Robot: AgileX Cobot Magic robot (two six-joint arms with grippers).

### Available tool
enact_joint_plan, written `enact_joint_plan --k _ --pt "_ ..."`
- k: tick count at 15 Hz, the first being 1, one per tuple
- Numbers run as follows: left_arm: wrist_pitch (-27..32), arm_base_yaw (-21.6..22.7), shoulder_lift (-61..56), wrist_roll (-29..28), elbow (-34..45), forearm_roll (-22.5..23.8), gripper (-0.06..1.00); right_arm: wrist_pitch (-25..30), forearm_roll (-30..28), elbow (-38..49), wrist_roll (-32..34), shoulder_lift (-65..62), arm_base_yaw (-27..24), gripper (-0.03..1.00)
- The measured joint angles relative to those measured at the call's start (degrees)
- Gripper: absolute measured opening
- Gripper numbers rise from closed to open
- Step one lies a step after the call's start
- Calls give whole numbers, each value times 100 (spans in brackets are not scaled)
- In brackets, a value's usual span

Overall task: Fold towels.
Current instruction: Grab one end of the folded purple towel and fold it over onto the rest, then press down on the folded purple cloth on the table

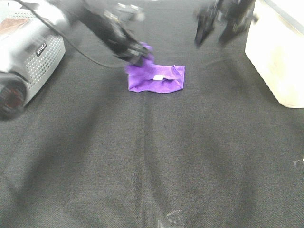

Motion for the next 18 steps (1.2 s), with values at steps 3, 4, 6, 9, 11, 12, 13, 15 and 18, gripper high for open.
enact_joint_plan --k 3,4,6,9,11,12,13,15,18 --pt "-430 -52 149 80 0 -688 10 0 0 0 0 -195 0 71" --pt "-659 -74 264 149 0 -1203 32 6 0 0 0 -367 0 71" --pt "-1077 -201 361 149 0 -1684 63 6 0 0 0 -584 0 71" --pt "-1157 -332 350 344 0 -2601 74 11 -11 0 0 -911 0 71" --pt "-1163 -309 298 424 0 -2825 75 11 -17 0 0 -1112 0 71" --pt "-1232 -304 252 435 0 -2876 75 11 -17 0 0 -1197 0 71" --pt "-1295 -286 206 487 0 -3019 75 11 -17 0 11 -1272 0 71" --pt "-1415 -321 223 1026 0 -3810 73 11 29 0 160 -1335 0 71" --pt "-1157 -344 241 997 0 -3638 73 17 23 0 246 -1335 0 71"
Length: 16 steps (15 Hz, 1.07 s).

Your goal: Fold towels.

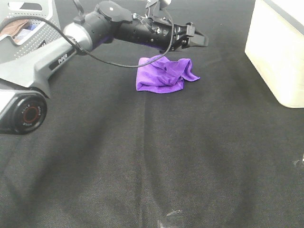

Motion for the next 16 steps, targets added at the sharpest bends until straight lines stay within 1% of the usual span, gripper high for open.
enact_joint_plan --k 2,3,4,5,6,7,8,9,10,12,14,15,16 --pt "172 178 -115 -630 0 865 73 0 -23 0 0 -6 0 71" --pt "201 269 -143 -1043 0 1358 73 0 -23 0 0 -6 0 71" --pt "206 332 -138 -1398 0 1748 73 0 -23 0 0 -6 0 71" --pt "206 361 -74 -1662 0 1908 73 0 -23 0 0 -6 0 71" --pt "178 355 40 -1776 0 1862 73 0 -23 0 0 -6 0 71" --pt "97 321 172 -1788 0 1662 73 0 -23 0 0 -6 0 71" --pt "-126 269 315 -1725 0 1381 73 0 -23 0 0 -6 0 71" --pt "-361 201 458 -1564 0 980 73 0 -23 0 0 -6 0 71" --pt "-814 74 625 -1186 0 338 73 0 -23 0 0 -6 0 71" --pt "-1346 -92 728 -464 0 -550 73 0 -23 0 0 -6 0 71" --pt "-1782 -309 751 435 0 -1392 73 0 -23 0 0 -6 0 71" --pt "-1782 -309 751 435 0 -1392 73 0 -23 0 0 -6 0 71" --pt "-1839 -407 751 859 0 -1713 73 0 -23 0 0 -6 0 71"
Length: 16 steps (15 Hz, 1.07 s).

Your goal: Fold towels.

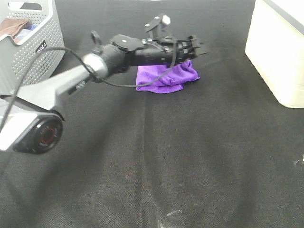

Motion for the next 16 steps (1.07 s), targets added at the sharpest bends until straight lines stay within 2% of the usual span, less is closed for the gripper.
enact_joint_plan --k 2,4,5,6,7,8,10,11,13,15,16 --pt "0 -160 11 596 0 -241 73 0 0 0 0 0 0 71" --pt "57 -212 23 814 0 -252 73 0 0 0 0 0 0 71" --pt "275 -132 -57 842 0 -189 73 0 0 0 0 -29 0 71" --pt "584 -6 -218 768 0 63 73 0 -6 0 0 -80 0 71" --pt "922 172 -458 458 0 521 73 0 -29 0 0 -201 0 71" --pt "1226 350 -762 -97 0 1249 73 0 -86 0 0 -344 0 71" --pt "1931 659 -1432 -1673 -6 3558 73 0 -172 0 6 -561 0 71" --pt "2487 733 -1707 -2636 -6 4910 73 6 -195 0 17 -642 0 71" --pt "3409 756 -2040 -3782 -6 6801 73 6 -235 0 86 -785 0 71" --pt "4114 768 -2257 -4223 -6 7718 73 6 -292 40 183 -940 0 71" --pt "4160 808 -2332 -4269 -6 7930 73 -6 -361 183 206 -1094 0 71"
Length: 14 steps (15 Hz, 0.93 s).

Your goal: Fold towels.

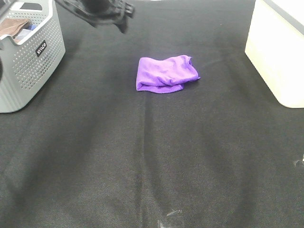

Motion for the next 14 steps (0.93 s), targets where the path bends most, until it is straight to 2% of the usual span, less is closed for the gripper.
enact_joint_plan --k 4,6,7,9,12,14 --pt "23 539 -315 -57 0 103 73 6 -670 1679 315 -1329 0 71" --pt "23 842 -699 -183 281 120 73 6 -802 2727 476 -2280 0 71" --pt "23 1031 -1261 -229 871 120 73 6 -808 3461 573 -2939 0 71" --pt "23 1071 -2217 -235 1942 275 73 11 -808 4435 751 -3908 0 71" --pt "23 1071 -3953 -350 3953 384 73 11 -739 5621 1152 -5432 0 71" --pt "23 1071 -5059 -395 5214 407 73 11 -688 6331 1197 -6526 0 71"
